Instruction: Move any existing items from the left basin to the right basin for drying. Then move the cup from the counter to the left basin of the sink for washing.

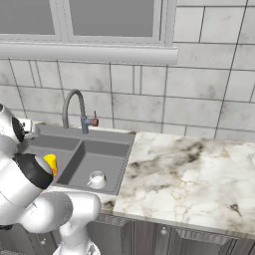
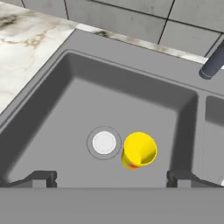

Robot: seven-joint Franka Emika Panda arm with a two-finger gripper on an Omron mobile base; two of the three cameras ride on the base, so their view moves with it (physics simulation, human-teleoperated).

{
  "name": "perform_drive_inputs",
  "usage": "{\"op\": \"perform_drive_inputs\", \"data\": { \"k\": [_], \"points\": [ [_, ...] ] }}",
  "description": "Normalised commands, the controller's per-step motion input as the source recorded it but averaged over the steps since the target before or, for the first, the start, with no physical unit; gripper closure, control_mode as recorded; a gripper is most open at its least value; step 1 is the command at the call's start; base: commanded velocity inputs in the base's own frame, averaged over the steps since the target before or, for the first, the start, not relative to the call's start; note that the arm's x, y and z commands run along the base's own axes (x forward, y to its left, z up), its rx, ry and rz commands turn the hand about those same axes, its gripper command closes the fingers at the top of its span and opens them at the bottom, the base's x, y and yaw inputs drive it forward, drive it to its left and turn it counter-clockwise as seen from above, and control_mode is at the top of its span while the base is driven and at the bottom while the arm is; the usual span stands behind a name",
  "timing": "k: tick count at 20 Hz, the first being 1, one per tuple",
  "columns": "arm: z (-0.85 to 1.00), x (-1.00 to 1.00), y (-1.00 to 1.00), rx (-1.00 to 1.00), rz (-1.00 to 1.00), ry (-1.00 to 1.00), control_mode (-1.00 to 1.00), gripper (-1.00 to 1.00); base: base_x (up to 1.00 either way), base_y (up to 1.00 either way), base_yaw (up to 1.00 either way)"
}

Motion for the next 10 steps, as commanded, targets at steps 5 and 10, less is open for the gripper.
{"op": "perform_drive_inputs", "data": {
  "k": [5,10],
  "points": [
    [0.37,-0.43,0.03,0.0,-0.01,0.0,-1.0,-1.0,0.0,0.0,0.0],
    [0.3,-0.48,0.05,0.0,-0.01,0.0,-1.0,-1.0,0.0,0.0,0.0]
  ]
}}
